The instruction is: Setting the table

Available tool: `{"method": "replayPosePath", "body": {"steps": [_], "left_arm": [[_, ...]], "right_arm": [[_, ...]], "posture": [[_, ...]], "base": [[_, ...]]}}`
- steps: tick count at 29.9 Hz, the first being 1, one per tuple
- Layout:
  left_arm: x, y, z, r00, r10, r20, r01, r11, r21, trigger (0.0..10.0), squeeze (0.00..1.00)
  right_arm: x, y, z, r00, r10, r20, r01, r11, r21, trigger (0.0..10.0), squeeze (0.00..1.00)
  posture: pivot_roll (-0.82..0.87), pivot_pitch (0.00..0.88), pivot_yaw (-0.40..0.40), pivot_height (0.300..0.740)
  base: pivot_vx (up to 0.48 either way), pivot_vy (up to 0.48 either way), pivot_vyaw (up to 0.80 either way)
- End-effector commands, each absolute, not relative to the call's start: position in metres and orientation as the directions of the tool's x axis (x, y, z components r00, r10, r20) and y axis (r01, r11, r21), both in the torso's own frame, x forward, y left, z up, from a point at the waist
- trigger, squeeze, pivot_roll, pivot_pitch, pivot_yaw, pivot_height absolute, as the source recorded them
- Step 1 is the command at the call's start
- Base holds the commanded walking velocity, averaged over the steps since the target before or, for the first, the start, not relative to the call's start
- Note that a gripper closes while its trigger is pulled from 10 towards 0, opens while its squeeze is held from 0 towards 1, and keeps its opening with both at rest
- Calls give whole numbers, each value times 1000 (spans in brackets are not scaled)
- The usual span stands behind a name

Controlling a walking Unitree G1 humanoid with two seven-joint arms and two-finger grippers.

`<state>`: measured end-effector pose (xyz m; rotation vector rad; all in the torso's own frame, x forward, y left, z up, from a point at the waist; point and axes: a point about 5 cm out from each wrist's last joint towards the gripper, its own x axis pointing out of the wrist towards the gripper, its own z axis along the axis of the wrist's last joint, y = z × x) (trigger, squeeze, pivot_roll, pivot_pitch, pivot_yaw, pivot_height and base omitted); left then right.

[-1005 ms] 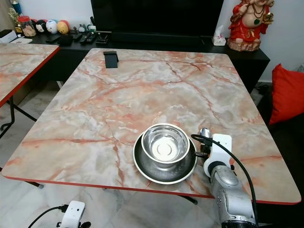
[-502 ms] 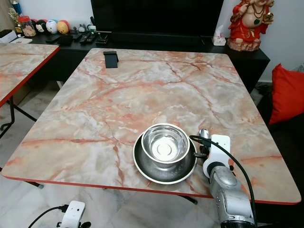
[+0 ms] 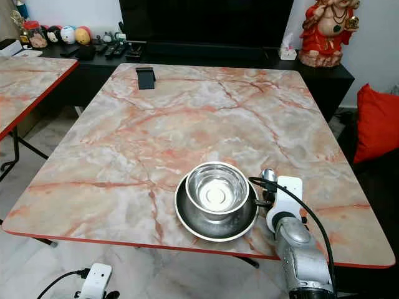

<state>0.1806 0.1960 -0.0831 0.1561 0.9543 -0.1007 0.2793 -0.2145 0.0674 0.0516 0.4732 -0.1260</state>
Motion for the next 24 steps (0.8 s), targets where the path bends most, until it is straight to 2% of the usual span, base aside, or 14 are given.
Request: {"method": "replayPosePath", "body": {"steps": [1,21,23,24], "left_arm": [[175,195,-86,549,-18,-835,162,983,86,10000,0],[175,196,-86,550,-16,-835,162,983,88,10000,0],[175,196,-86,550,-16,-835,162,983,88,10000,0],[175,196,-86,550,-16,-835,162,983,88,10000,0]], "right_arm": [[281,-216,68,882,-117,-456,147,989,30,10000,0],[282,-216,68,883,-112,-457,144,989,37,10000,24],[282,-216,68,883,-110,-457,143,989,37,10000,137],[282,-216,68,883,-110,-457,142,989,37,10000,141]], "posture": [[-24,0,-25,740],[-22,0,-24,740],[-22,0,-24,740],[-22,0,-24,740]], "base": [[0,0,0],[0,0,0],[0,0,0],[0,0,0]]}}
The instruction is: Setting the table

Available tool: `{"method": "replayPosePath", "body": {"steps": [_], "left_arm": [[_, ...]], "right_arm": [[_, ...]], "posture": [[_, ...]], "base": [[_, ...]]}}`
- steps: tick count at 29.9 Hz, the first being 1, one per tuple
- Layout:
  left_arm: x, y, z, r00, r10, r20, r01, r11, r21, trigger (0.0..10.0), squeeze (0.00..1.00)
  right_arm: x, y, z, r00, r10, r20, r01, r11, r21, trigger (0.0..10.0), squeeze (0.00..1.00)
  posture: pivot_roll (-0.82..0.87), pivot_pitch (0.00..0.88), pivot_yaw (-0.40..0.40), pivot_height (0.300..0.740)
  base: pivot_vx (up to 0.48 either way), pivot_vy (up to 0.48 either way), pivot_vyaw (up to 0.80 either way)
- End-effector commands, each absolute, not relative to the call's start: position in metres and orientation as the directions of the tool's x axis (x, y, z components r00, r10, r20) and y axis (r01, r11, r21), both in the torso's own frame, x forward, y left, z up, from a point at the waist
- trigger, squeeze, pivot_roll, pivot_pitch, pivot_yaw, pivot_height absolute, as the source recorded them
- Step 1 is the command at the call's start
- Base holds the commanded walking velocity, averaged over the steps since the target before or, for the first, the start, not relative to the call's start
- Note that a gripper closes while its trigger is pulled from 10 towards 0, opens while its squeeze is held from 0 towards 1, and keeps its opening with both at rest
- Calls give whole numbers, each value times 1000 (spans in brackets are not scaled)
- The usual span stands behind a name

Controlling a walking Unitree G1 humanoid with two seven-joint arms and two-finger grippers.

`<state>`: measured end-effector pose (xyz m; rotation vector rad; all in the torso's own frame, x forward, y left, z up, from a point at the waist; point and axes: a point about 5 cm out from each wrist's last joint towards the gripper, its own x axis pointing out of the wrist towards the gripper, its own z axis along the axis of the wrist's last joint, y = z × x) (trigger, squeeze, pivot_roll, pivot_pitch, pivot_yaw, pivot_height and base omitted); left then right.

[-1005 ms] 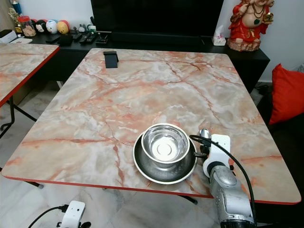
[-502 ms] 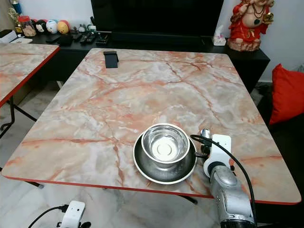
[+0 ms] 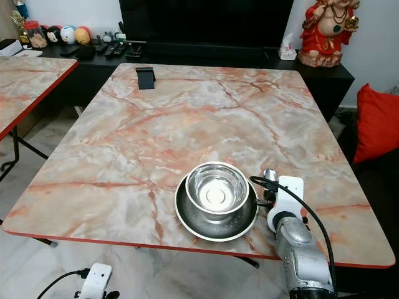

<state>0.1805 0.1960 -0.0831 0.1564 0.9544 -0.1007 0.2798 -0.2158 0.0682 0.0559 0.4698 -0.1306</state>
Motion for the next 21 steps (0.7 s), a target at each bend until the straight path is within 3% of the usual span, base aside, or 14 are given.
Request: {"method": "replayPosePath", "body": {"steps": [1,21], "left_arm": [[175,196,-86,550,-15,-835,162,983,88,10000,0],[175,196,-86,550,-15,-835,163,983,90,10000,0]], "right_arm": [[282,-216,68,883,-109,-457,141,989,37,10000,141],[282,-215,68,883,-109,-457,142,989,39,10000,145]], "posture": [[-20,0,-26,740],[-23,0,-24,740]], "base": [[0,0,0],[0,0,0]]}}
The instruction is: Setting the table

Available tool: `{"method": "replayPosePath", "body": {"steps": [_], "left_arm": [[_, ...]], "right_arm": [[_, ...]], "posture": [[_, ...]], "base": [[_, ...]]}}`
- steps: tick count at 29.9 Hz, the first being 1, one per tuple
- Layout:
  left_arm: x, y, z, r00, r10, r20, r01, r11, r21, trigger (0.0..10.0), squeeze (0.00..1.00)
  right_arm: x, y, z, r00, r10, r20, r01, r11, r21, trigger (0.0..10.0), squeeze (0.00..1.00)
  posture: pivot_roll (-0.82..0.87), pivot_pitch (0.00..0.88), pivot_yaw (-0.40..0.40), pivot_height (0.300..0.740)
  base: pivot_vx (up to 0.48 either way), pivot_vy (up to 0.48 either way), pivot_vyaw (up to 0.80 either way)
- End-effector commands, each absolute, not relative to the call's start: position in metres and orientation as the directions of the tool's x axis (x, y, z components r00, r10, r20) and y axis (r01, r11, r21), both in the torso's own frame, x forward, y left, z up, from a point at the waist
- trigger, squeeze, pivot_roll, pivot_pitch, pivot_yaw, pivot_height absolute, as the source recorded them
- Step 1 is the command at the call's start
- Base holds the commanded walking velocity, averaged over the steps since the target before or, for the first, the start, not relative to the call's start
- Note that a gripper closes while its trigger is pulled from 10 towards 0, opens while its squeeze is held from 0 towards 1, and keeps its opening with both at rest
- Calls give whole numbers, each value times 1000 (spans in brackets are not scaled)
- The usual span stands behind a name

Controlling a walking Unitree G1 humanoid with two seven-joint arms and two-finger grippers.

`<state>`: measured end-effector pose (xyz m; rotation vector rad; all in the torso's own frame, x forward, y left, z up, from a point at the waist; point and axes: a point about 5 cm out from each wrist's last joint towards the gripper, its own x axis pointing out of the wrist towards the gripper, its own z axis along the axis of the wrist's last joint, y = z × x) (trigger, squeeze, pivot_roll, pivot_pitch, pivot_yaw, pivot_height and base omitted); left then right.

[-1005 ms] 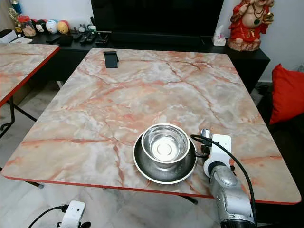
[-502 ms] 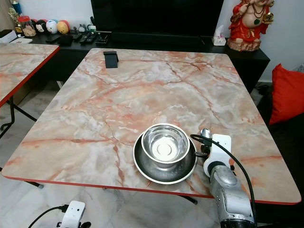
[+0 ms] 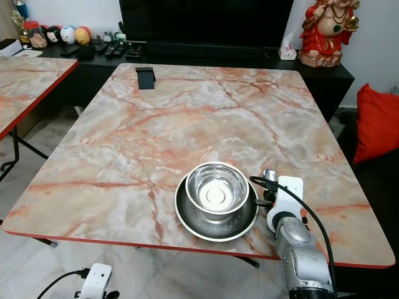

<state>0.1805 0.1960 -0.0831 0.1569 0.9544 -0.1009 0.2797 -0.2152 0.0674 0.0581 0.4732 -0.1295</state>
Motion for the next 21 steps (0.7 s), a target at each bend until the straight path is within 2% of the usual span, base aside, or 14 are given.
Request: {"method": "replayPosePath", "body": {"steps": [1,10,11,12,13,21], "left_arm": [[175,196,-86,550,-15,-835,163,983,90,10000,0],[175,196,-86,550,-16,-835,165,982,90,10000,0],[175,196,-86,550,-16,-835,165,982,90,10000,0],[175,196,-86,549,-17,-836,166,982,89,10000,0],[175,196,-86,548,-17,-836,167,982,90,10000,0],[175,196,-86,547,-17,-837,168,982,90,10000,0]], "right_arm": [[282,-215,68,883,-109,-457,142,989,40,10000,141],[282,-214,68,883,-105,-458,140,989,43,10000,149],[282,-214,68,883,-104,-458,139,989,43,10000,165],[282,-214,68,883,-104,-458,140,989,44,10000,243],[282,-214,68,882,-105,-459,140,989,43,10000,263],[281,-214,67,882,-106,-460,139,989,39,10000,267]], "posture": [[-21,0,-24,740],[-21,0,-24,740],[-21,0,-24,740],[-21,0,-24,740],[-20,0,-24,740],[-21,0,-24,740]], "base": [[0,0,0],[0,0,0],[0,0,0],[0,0,0],[0,0,0],[0,0,0]]}}
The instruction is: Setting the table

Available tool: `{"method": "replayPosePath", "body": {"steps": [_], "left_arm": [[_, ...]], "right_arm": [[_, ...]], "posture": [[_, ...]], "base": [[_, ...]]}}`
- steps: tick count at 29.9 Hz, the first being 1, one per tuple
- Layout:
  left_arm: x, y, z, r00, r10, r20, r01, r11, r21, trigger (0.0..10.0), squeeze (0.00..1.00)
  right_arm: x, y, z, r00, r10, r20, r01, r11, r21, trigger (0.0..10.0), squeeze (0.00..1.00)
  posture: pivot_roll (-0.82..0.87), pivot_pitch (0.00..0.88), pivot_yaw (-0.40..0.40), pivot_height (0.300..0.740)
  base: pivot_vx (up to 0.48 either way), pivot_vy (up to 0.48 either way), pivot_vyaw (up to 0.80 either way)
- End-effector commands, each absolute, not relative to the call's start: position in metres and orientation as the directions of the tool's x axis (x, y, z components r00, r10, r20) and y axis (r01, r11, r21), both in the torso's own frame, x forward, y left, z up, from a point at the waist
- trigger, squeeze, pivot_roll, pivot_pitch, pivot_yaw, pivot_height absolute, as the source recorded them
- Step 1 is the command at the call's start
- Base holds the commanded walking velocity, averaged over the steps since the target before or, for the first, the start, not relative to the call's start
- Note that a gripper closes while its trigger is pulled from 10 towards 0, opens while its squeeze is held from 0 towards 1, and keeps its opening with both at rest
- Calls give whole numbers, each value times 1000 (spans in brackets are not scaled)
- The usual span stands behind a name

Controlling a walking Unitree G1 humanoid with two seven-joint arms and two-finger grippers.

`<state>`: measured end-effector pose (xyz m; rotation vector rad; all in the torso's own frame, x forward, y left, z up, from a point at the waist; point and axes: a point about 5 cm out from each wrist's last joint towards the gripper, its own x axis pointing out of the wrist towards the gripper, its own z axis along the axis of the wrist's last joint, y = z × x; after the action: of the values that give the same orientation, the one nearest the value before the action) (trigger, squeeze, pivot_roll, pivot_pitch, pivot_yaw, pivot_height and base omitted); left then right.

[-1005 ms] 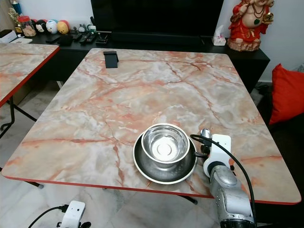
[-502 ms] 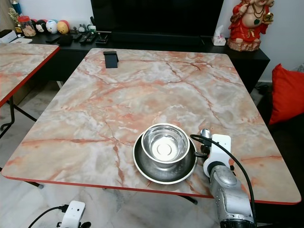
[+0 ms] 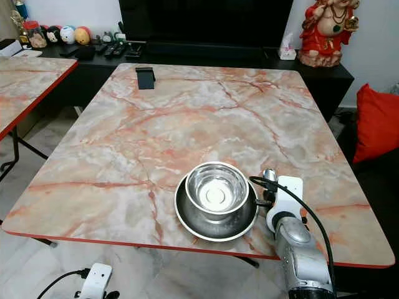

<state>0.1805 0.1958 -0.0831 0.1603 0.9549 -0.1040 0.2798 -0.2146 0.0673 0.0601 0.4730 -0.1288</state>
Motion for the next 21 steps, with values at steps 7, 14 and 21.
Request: {"method": "replayPosePath", "body": {"steps": [7,14,21], "left_arm": [[175,196,-86,547,-17,-837,168,982,90,10000,0],[175,196,-86,546,-18,-838,172,981,91,10000,0],[175,196,-86,546,-18,-838,171,981,91,10000,0]], "right_arm": [[282,-213,67,883,-102,-458,135,990,40,10000,388],[282,-212,67,883,-98,-459,131,991,41,10000,992],[282,-212,67,883,-101,-458,133,990,40,10000,969]], "posture": [[-21,0,-24,740],[-20,0,-24,740],[-20,0,-24,740]], "base": [[0,0,0],[0,0,0],[0,0,0]]}}
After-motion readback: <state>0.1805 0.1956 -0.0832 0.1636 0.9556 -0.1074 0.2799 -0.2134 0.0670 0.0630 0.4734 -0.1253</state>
